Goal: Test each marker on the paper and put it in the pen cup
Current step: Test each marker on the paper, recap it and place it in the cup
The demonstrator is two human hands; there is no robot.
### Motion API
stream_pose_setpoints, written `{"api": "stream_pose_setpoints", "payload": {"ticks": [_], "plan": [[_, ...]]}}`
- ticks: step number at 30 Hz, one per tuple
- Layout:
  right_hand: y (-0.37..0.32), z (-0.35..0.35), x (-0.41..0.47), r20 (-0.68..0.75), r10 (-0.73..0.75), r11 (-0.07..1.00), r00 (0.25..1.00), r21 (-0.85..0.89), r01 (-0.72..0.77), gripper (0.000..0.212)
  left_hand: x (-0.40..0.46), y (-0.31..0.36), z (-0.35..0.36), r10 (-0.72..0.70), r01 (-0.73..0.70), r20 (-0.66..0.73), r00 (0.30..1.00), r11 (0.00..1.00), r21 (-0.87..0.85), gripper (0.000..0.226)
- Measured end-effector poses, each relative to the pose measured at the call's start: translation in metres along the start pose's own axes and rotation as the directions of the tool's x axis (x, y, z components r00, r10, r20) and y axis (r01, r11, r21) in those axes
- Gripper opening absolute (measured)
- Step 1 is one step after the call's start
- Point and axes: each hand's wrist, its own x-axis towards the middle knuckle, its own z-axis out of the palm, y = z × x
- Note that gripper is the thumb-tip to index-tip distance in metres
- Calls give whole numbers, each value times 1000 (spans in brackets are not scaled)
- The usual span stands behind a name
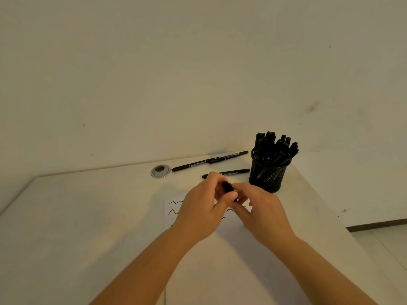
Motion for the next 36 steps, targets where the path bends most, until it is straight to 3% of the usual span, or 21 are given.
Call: {"api": "stream_pose_setpoints", "payload": {"ticks": [6, 13, 19, 23, 36], "plan": [[23, -29, 21, -119, 222, 973, 968, 91, -212, 61, 33, -3, 9, -40, 40, 49, 998, 999, -1, 29], [54, -67, 51, -310, 303, 944, 901, 228, -239, 51, 70, -43, 17, -70, 32, 114, 991, 951, 306, 25], [67, -76, 63, -476, 367, 909, 799, 366, -200, 49, 86, -77, 30, -111, 2, 169, 979, 841, 541, 30], [73, -74, 64, -475, 380, 905, 793, 370, -212, 47, 90, -95, 35, -187, 49, 172, 967, 803, 594, 29], [80, -51, 59, -380, 323, 941, 867, 223, -253, 33, 89, -105, 40, -269, 178, 86, 959, 813, 554, 14]]}}
